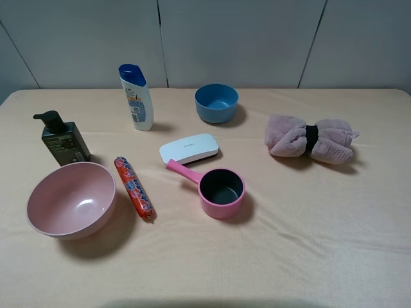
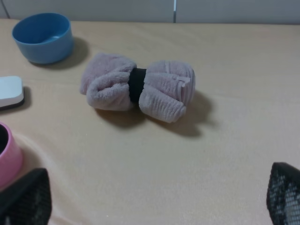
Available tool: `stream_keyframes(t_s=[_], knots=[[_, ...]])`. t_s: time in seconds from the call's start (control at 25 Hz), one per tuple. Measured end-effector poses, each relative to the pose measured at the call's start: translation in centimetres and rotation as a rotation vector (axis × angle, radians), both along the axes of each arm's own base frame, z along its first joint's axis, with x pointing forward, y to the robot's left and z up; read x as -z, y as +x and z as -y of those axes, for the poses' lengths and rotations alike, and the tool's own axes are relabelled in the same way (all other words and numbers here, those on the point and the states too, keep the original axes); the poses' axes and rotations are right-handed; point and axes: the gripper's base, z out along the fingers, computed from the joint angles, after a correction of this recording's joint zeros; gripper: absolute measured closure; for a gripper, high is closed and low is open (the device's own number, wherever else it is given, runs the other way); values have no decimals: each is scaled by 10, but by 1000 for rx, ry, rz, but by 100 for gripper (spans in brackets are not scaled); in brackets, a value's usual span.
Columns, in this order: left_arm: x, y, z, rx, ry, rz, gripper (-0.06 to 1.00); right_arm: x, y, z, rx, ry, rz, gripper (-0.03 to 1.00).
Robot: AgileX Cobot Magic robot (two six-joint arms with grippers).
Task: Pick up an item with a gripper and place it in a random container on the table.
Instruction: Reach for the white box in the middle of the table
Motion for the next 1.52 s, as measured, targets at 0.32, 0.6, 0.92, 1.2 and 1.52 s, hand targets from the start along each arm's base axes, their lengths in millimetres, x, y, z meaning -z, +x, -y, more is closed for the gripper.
stream_keyframes(t_s=[0.32,0.6,0.92,1.2,1.52], knots=[[0,0,0,0,0,0,-5,0,0,0,0,0,0,27],[0,0,0,0,0,0,-5,0,0,0,0,0,0,27],[0,0,0,0,0,0,-5,0,0,0,0,0,0,27],[0,0,0,0,0,0,-5,0,0,0,0,0,0,27],[-4,-1,0,-2,3,14,-5,0,0,0,0,0,0,27]])
